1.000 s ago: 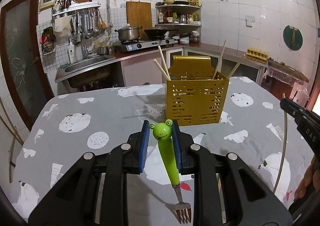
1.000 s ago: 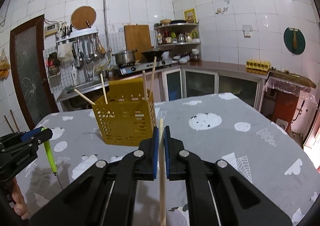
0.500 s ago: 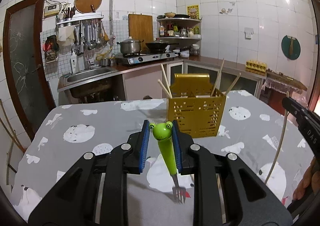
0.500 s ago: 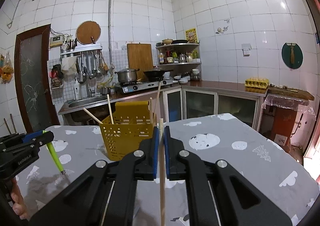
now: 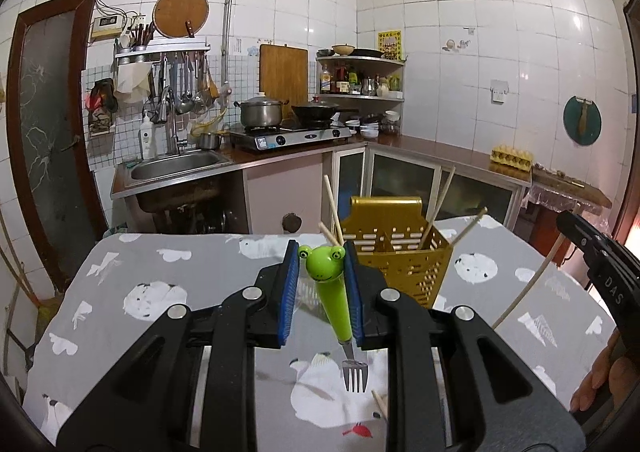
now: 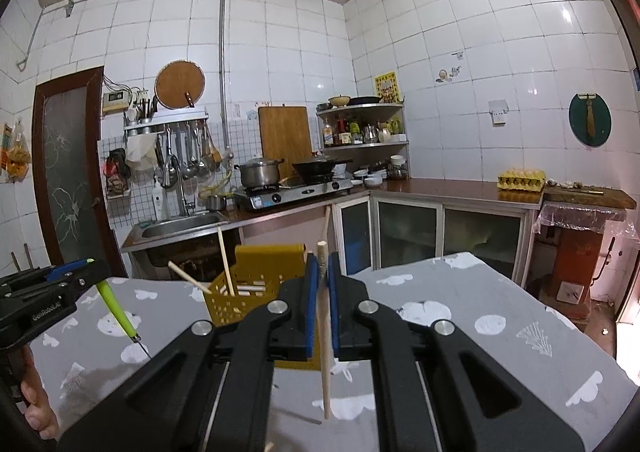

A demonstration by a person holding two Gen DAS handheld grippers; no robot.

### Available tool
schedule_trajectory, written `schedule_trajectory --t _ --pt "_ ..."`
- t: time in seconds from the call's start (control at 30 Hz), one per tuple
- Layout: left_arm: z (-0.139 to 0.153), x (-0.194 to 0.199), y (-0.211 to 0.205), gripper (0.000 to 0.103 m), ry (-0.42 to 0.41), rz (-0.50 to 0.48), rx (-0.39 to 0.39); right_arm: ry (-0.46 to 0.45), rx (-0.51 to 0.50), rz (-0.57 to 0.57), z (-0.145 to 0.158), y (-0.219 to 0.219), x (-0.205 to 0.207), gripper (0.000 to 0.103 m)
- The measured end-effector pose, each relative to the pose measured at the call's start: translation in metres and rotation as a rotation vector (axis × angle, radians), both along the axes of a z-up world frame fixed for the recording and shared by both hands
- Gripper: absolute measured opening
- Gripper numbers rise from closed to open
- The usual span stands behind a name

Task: Organize utensils
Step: 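Lift the fork with the left tool over the holder while the right tool carries its chopstick there, then open both tools to drop the fork and chopstick into the yellow holder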

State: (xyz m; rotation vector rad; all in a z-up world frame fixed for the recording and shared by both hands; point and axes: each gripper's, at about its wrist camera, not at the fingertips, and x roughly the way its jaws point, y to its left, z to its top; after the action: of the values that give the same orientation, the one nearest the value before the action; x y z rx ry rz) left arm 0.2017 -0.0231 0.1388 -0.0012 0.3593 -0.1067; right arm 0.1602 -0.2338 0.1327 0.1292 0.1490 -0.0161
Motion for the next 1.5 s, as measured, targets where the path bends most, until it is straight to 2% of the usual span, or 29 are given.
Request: schedule_trajectory --t 0.43,0.67,0.83,0.93,1.1,1.23,1.5 --pt "0.038 0.018 -0.006 0.021 -0.053 -0.023 -0.024 -0.044 0.021 0.040 0.034 0.001 0.016 0.006" --pt "0.067 0.027 -0.015 0.021 -0.109 -0.049 -0.036 -0.104 0.026 0.068 0.067 0.014 0.032 0.006" --pt "0.088 0.052 -0.020 0.021 -0.132 -0.050 -0.045 -0.138 0.027 0.073 0.090 0.020 0.052 0.006" --pt "0.091 0.072 -0.022 0.021 -0.140 -0.041 -0.039 -0.159 0.024 0.068 0.099 0.022 0.070 0.006" --pt "0.078 0.112 -0.026 0.021 -0.116 -0.035 -0.031 -0.171 0.011 0.055 0.098 0.024 0.098 0.006" --pt "0.056 0.144 -0.035 0.021 -0.087 -0.031 -0.009 -0.151 -0.013 0.043 0.084 0.025 0.126 0.006" --pt "-0.006 0.189 -0.036 0.021 0.037 -0.020 0.016 -0.040 -0.044 0.021 0.029 0.020 0.167 0.006"
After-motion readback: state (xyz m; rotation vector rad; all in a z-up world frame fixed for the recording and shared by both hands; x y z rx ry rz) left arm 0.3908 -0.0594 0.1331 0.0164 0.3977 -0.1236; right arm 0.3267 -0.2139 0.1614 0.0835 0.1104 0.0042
